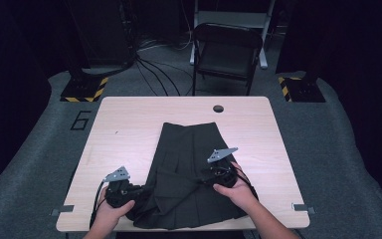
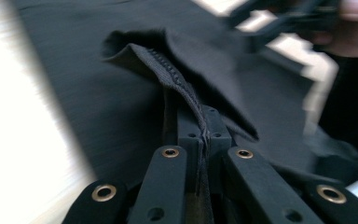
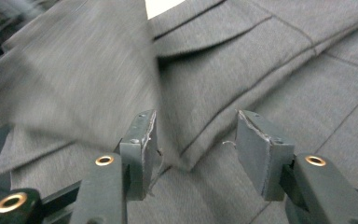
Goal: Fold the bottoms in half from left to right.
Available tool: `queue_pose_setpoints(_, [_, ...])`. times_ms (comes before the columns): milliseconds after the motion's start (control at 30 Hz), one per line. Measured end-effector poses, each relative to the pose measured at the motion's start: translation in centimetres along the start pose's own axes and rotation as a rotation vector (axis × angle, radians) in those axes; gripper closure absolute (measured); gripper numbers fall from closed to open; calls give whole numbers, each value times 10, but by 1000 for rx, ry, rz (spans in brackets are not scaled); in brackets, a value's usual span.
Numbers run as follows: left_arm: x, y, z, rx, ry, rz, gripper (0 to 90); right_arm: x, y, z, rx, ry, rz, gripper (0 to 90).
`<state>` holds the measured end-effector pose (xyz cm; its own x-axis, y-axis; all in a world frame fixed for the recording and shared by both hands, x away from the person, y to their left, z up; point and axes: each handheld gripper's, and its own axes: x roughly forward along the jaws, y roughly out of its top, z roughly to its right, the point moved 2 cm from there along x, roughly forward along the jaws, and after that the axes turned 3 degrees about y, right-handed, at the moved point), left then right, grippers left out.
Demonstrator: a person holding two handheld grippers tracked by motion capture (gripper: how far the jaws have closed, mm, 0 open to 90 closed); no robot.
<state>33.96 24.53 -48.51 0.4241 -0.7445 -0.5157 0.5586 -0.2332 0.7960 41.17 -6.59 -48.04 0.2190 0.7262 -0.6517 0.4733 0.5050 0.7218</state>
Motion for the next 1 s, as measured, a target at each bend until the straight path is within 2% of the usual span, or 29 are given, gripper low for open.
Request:
queue_pose_setpoints(33, [3,1,14,55,-47,-9,886,-1,2,-1,7,-5,7,480])
queue_pose_setpoints(67, [3,1,14,55,-47,-9,885,-1,2,-1,7,-5,7,480])
queue_pose_setpoints(100, [5,1,21,79,-62,-16,877,-3,7,0,7,-16,31,480])
queue_pose_setpoints(133, [9,1,32,125,-92,-32,832,-3,9,0,21,-19,45,477])
queue_pose_setpoints(200, [13,1,41,138,-118,-43,726,-5,14,0,36,-27,69,470])
queue_pose_setpoints(233, [13,1,41,138,-118,-43,691,-5,14,0,36,-27,69,470])
queue_pose_setpoints(267, [16,1,48,169,-113,-61,681,-4,20,-1,50,-36,68,461])
queue_pose_setpoints(300, [16,1,48,169,-113,-61,678,-4,20,-1,50,-36,68,461])
queue_pose_setpoints(333, [20,0,55,195,-106,-82,673,-1,24,-4,53,-36,76,447])
queue_pose_setpoints(400, [21,0,58,220,-105,-99,645,6,29,-11,50,-15,67,441])
queue_pose_setpoints(467, [21,0,61,226,-101,-98,627,11,31,-15,39,-4,55,441])
queue_pose_setpoints(500, [19,2,62,225,-94,-80,588,20,31,-24,10,24,20,441])
queue_pose_setpoints(533, [19,2,62,225,-94,-80,569,20,31,-24,10,24,20,441])
queue_pose_setpoints(567, [17,3,62,223,-91,-71,569,24,29,-30,8,35,-9,441])
queue_pose_setpoints(600, [15,4,61,216,-93,-67,551,29,25,-33,-11,48,-42,440])
queue_pose_setpoints(633, [13,4,59,217,-88,-59,534,33,20,-36,-9,61,-74,440])
queue_pose_setpoints(667, [9,5,56,205,-75,-38,519,40,6,-40,-42,72,-150,451])
queue_pose_setpoints(700, [9,5,56,205,-75,-38,515,40,6,-40,-42,72,-150,451])
queue_pose_setpoints(733, [5,6,54,204,-70,-29,507,43,-11,-41,-99,53,-226,464])
queue_pose_setpoints(767, [2,7,52,192,-60,-13,507,43,-11,-41,-99,53,-226,464])
queue_pose_setpoints(800, [-2,8,49,193,-54,4,501,43,-17,-41,-125,47,-240,466])
queue_pose_setpoints(833, [-9,10,43,166,-43,30,493,35,-29,-40,-143,30,-241,478])
queue_pose_setpoints(867, [-9,10,43,166,-43,30,490,34,-31,-40,-113,31,-235,482])
queue_pose_setpoints(900, [-12,10,34,141,-5,39,485,29,-33,-37,-77,40,-234,483])
queue_pose_setpoints(933, [-12,10,34,141,-5,39,482,29,-33,-37,-77,40,-234,483])
queue_pose_setpoints(967, [-11,7,26,110,36,26,476,23,-32,-32,-72,32,-226,474])
queue_pose_setpoints(1000, [-11,7,26,110,36,26,465,23,-32,-32,-72,32,-226,474])
